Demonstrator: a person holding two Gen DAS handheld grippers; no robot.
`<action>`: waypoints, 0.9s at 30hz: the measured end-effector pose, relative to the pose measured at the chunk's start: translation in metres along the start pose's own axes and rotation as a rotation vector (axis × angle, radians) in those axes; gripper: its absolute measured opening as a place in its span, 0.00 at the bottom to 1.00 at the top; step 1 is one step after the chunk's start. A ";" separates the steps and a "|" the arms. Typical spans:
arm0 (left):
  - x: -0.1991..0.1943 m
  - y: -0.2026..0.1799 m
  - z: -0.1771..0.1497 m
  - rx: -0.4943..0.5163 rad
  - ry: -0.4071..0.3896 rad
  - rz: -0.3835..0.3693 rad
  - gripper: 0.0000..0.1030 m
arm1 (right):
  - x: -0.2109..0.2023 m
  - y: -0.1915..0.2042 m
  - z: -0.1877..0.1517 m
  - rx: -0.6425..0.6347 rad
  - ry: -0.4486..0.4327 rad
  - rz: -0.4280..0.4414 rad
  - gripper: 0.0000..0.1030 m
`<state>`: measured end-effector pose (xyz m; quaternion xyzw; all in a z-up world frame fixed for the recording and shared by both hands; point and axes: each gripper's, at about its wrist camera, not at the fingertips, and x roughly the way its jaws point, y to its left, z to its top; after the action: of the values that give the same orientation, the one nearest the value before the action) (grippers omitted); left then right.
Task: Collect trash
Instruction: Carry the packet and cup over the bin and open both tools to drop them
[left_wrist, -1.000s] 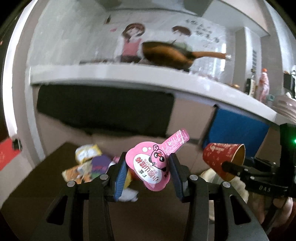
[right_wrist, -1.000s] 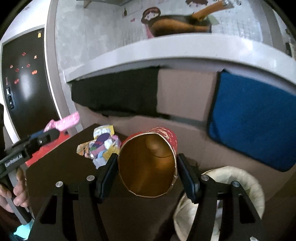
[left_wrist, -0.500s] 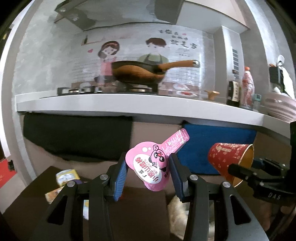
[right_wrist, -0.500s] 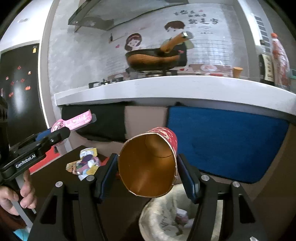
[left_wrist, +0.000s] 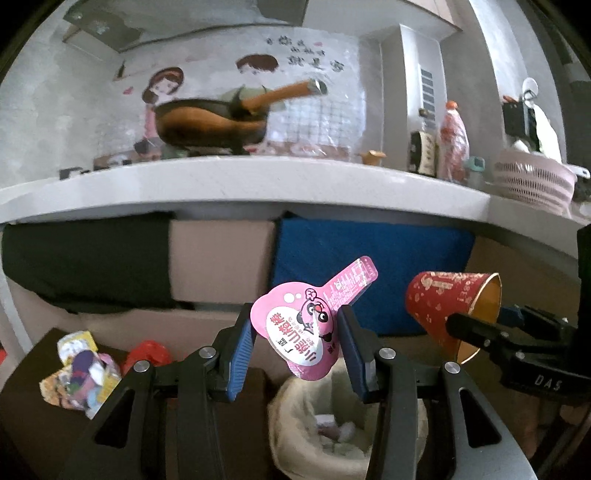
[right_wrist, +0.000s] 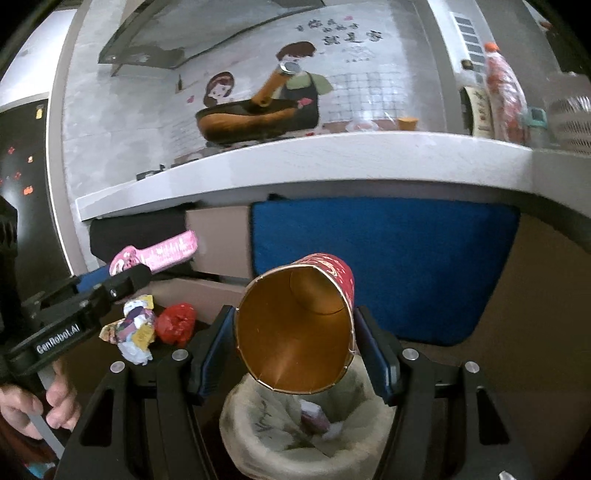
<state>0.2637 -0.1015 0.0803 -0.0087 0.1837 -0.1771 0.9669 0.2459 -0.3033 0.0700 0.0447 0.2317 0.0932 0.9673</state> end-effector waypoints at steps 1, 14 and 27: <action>0.004 -0.003 -0.003 -0.001 0.012 -0.006 0.44 | 0.000 -0.004 -0.003 0.004 0.005 -0.005 0.60; 0.045 -0.010 -0.037 -0.019 0.131 -0.035 0.44 | 0.024 -0.031 -0.031 0.065 0.090 -0.014 0.60; 0.080 0.007 -0.064 -0.065 0.246 -0.044 0.44 | 0.069 -0.038 -0.047 0.095 0.183 -0.027 0.60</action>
<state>0.3132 -0.1192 -0.0081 -0.0223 0.3063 -0.1921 0.9321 0.2913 -0.3245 -0.0068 0.0787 0.3238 0.0726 0.9400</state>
